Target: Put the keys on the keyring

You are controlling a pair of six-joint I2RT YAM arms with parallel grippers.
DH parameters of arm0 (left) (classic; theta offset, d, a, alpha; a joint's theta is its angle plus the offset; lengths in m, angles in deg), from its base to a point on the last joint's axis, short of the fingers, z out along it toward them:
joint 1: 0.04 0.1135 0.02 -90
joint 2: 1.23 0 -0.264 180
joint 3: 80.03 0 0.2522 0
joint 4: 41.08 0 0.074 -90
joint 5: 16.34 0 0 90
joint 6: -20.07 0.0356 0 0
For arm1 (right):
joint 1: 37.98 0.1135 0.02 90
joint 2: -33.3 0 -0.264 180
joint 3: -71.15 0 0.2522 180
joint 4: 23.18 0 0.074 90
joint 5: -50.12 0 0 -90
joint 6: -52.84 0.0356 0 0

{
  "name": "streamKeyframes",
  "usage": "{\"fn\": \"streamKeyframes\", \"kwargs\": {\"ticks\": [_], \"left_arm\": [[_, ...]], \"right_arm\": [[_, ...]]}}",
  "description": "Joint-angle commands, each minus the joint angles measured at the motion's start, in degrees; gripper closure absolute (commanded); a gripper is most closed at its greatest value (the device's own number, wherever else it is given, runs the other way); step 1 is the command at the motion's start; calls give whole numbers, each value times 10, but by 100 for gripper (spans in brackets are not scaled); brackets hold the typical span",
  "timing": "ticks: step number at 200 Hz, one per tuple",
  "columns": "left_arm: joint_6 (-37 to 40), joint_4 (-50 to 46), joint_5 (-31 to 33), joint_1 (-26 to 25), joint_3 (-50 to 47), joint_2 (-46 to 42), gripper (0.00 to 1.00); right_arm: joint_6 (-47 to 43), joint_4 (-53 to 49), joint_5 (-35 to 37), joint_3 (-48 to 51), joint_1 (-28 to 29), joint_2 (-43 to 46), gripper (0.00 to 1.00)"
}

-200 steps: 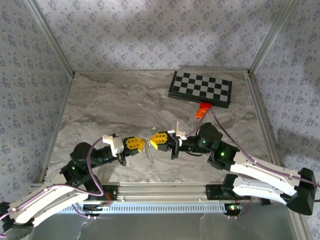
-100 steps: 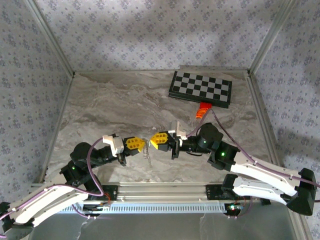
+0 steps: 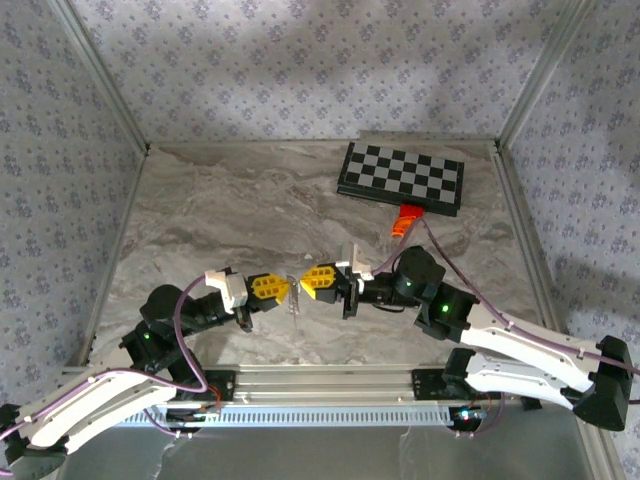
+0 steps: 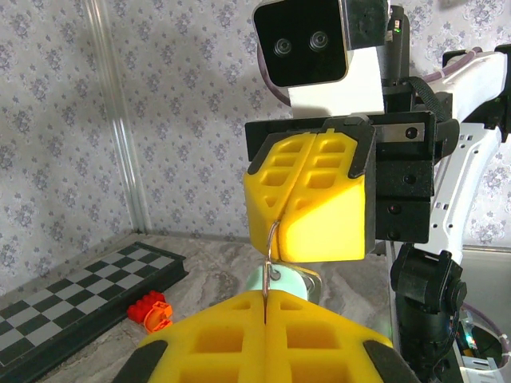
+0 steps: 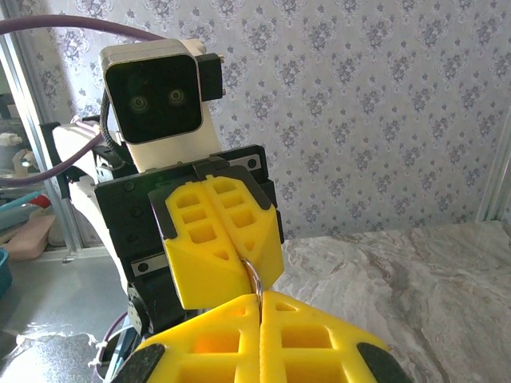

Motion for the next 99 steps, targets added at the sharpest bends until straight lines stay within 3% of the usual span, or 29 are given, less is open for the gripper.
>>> {"fn": "streamKeyframes", "kwargs": {"ticks": [1,99], "left_arm": [[-6,23,-16,-3,22,-8,100],[-8,23,-16,-3,24,-7,100]], "right_arm": [[-12,8,4,5,0,3,100],[-18,12,18,14,2,15,100]]}}
